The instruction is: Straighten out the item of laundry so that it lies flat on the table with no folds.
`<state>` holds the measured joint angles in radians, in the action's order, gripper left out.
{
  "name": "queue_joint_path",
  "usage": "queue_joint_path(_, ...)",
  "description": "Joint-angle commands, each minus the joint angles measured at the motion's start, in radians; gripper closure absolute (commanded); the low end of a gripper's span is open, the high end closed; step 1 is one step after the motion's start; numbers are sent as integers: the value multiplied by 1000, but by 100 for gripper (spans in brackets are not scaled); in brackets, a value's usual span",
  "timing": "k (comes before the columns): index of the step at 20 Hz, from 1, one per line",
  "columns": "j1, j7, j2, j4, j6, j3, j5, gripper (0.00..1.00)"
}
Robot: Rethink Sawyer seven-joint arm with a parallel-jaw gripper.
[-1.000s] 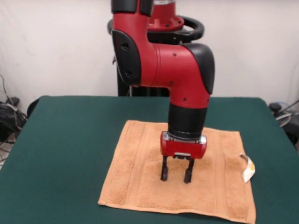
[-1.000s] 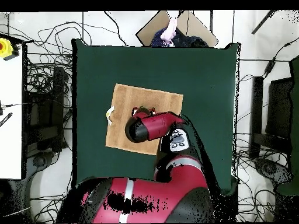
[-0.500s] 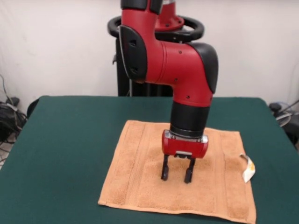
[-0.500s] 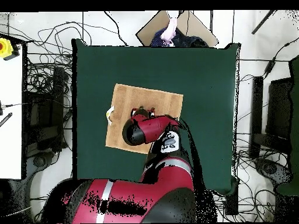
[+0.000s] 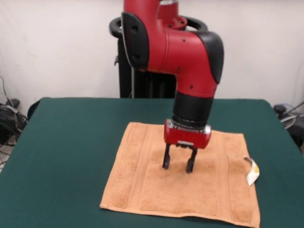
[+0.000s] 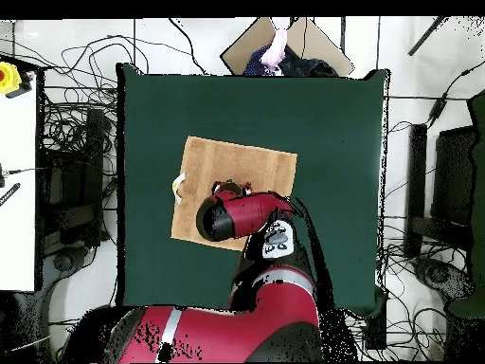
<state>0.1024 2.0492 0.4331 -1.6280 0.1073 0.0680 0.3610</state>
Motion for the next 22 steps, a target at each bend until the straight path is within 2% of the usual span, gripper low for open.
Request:
queue_joint_path(1, 11, 24, 164, 16, 261, -75, -78, 0)
queue_joint_path(5, 14, 56, 177, 11, 185, -67, -48, 0)
queue_joint_path(10, 72, 38, 248, -101, 268, -113, -71, 0)
queue_joint_path(16, 212, -141, 436, -279, 373, -207, -49, 0)
queue_joint_path(18, 246, -176, 475, -307, 415, -232, -53, 0)
queue_joint_path(22, 290, -212, 502, -295, 492, -271, -46, 0)
